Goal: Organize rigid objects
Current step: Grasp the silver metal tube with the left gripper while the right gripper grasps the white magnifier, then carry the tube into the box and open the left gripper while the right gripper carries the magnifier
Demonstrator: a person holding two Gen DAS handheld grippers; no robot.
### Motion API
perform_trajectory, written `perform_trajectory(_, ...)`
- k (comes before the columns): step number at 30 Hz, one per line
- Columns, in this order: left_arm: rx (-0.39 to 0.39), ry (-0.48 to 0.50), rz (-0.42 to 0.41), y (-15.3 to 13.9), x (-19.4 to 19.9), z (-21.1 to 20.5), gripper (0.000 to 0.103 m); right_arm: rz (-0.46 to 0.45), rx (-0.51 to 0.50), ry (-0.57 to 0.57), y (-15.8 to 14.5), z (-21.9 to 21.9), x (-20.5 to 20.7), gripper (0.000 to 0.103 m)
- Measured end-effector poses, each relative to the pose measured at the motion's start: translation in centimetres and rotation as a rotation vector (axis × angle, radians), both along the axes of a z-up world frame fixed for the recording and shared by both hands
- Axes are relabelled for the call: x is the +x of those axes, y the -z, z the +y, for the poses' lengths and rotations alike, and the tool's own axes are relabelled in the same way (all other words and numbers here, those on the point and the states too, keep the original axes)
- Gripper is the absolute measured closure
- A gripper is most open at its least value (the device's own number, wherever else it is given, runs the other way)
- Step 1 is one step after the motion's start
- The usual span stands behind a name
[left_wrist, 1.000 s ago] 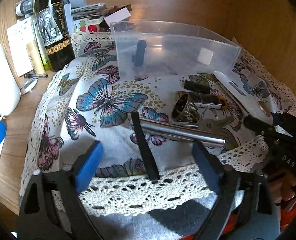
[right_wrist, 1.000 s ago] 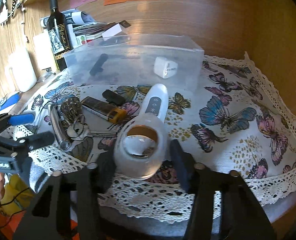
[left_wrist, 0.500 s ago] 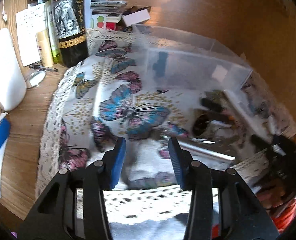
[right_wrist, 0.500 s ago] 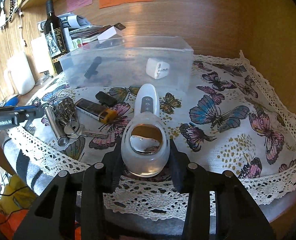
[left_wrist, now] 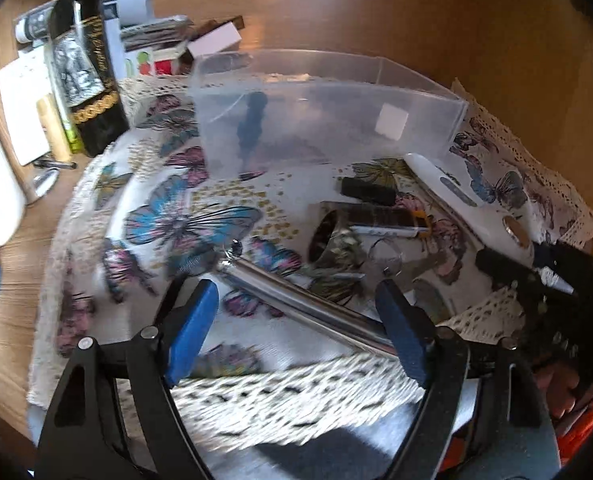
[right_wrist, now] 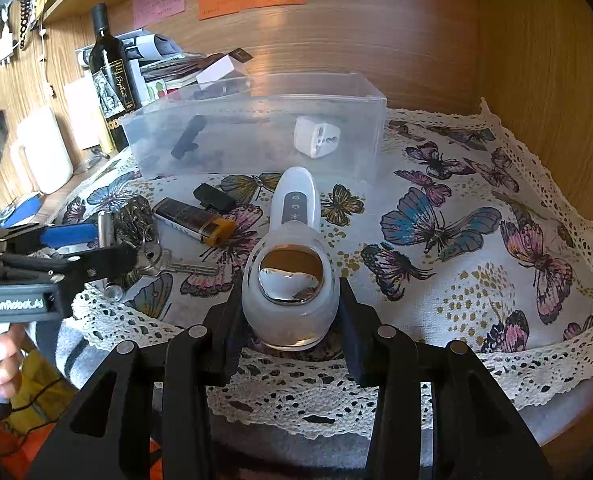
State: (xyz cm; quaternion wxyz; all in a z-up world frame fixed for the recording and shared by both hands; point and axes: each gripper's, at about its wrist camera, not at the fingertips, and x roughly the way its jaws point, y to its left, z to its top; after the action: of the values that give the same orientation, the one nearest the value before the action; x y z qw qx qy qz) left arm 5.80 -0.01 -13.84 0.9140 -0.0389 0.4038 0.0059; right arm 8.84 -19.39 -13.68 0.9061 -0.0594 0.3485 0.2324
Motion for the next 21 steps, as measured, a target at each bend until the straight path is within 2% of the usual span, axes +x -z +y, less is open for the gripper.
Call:
perform_trajectory(4, 0.015, -0.008, 0.013, 0.4, -0.6, 1.6, 0.048, -0.014, 0.004, 0.003, 0.0, 0.0, 0.0, 0.065)
perform_trajectory(8, 0.039, 0.018, 0.001, 0.4, -0.8, 1.7, 0.064, -0.021, 0.007, 0.007, -0.1, -0.1, -0.1, 0.066)
perform_trajectory(12, 0.065, 0.037, -0.02, 0.4, -0.7, 1.6, 0.088, -0.063, 0.006, 0.022, -0.9, -0.4, -0.6, 0.066)
perform_trajectory(14, 0.08, 0.042, -0.027, 0.4, -0.7, 1.4, 0.088, -0.092, 0.007, 0.028, -1.6, -0.6, -0.8, 0.066)
perform_trajectory(21, 0.056, 0.055, -0.069, -1.2, -0.9, 1.8, 0.088, -0.182, 0.035, 0.042, -4.3, -1.4, -1.2, 0.066)
